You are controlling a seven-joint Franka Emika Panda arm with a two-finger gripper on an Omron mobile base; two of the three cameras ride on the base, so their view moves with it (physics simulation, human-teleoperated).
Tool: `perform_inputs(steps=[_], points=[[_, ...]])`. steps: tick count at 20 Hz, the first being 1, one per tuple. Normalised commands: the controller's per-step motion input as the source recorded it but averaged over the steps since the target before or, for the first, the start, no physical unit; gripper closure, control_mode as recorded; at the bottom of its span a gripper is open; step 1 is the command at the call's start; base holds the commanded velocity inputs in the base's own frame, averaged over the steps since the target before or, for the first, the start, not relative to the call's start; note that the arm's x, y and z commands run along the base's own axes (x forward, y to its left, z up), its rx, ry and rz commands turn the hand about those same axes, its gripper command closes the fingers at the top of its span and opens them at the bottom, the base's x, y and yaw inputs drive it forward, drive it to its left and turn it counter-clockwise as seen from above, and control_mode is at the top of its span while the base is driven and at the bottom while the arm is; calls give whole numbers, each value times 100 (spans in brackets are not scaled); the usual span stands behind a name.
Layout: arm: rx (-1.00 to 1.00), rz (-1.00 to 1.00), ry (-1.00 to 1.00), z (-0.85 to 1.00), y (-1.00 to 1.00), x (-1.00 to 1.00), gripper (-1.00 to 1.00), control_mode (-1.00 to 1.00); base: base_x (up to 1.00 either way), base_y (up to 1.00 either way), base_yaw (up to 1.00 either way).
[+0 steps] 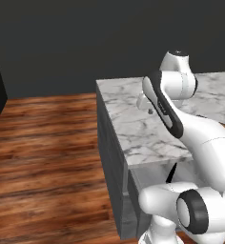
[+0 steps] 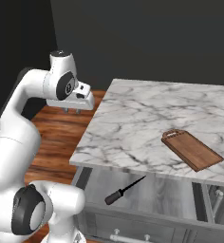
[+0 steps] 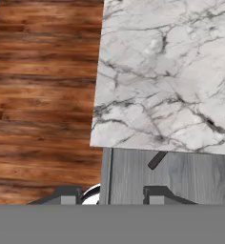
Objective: Pick up the knife from the drawer and place it on the cutting board. Then place the meat from the plate to the cutting board.
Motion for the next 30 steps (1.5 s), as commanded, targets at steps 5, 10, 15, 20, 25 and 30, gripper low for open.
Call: perform_inputs(steps=[5, 10, 15, 20, 25, 30], points=[[-1, 0, -3, 0, 0, -23, -100, -100, 0, 0, 0], [0, -8, -6, 0, -3, -72, -100, -100, 0, 0, 0], [0, -9, -12, 0, -4, -63, -100, -100, 0, 0, 0], [3, -9, -7, 0, 0, -53, -100, -100, 0, 0, 0], [3, -3, 3, 0, 2, -33, -100, -100, 0, 0, 0], [3, 0, 8, 0, 1, -19, -100, -100, 0, 0, 0]])
